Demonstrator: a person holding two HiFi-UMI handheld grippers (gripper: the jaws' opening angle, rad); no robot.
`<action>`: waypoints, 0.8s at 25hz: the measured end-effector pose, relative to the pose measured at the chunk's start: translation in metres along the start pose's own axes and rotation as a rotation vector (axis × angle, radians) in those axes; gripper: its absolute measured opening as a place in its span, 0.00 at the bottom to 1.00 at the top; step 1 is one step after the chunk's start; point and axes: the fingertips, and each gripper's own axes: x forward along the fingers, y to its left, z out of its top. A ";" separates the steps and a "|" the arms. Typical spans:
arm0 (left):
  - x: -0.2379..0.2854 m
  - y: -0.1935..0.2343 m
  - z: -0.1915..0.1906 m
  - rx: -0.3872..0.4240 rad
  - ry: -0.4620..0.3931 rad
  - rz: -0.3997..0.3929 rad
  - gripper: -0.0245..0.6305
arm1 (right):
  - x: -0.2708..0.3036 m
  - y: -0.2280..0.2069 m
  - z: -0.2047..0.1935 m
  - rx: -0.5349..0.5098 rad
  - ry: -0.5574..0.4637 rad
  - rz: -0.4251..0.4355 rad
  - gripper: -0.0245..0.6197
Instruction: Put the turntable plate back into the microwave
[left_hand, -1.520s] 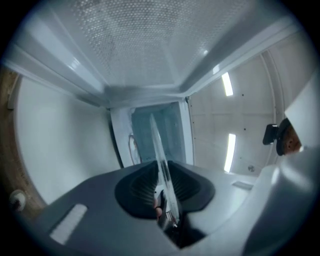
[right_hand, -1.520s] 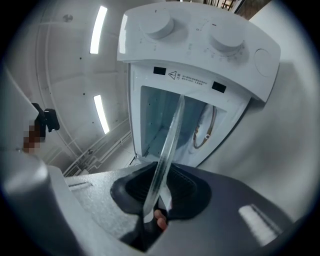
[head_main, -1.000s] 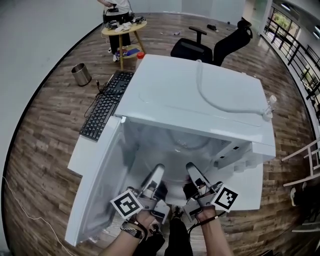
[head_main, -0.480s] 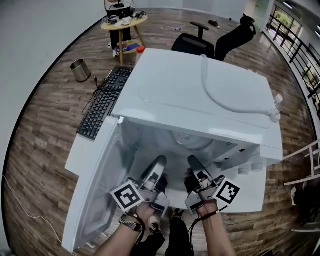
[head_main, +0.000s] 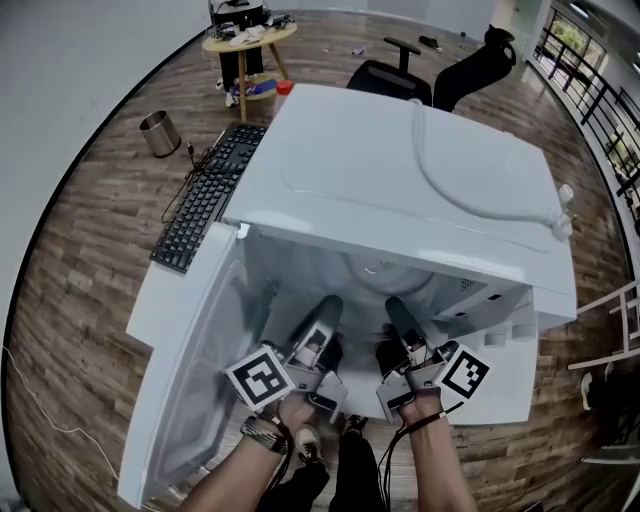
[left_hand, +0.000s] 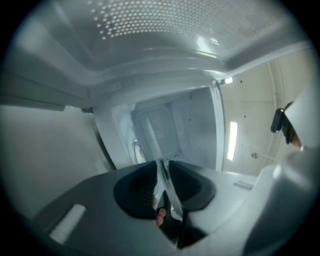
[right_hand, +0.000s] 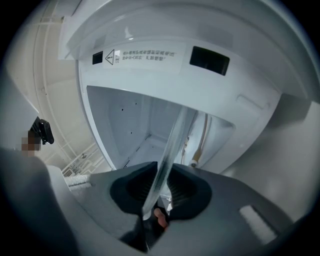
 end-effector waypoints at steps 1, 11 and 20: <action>0.001 -0.001 0.001 0.001 -0.003 -0.006 0.17 | 0.001 0.000 0.001 -0.003 -0.003 0.000 0.14; 0.012 -0.005 0.009 0.046 -0.005 -0.017 0.17 | 0.009 0.004 0.010 -0.012 -0.025 0.012 0.14; 0.020 0.007 0.012 0.052 -0.006 0.012 0.17 | 0.016 -0.005 0.015 -0.030 -0.016 -0.010 0.14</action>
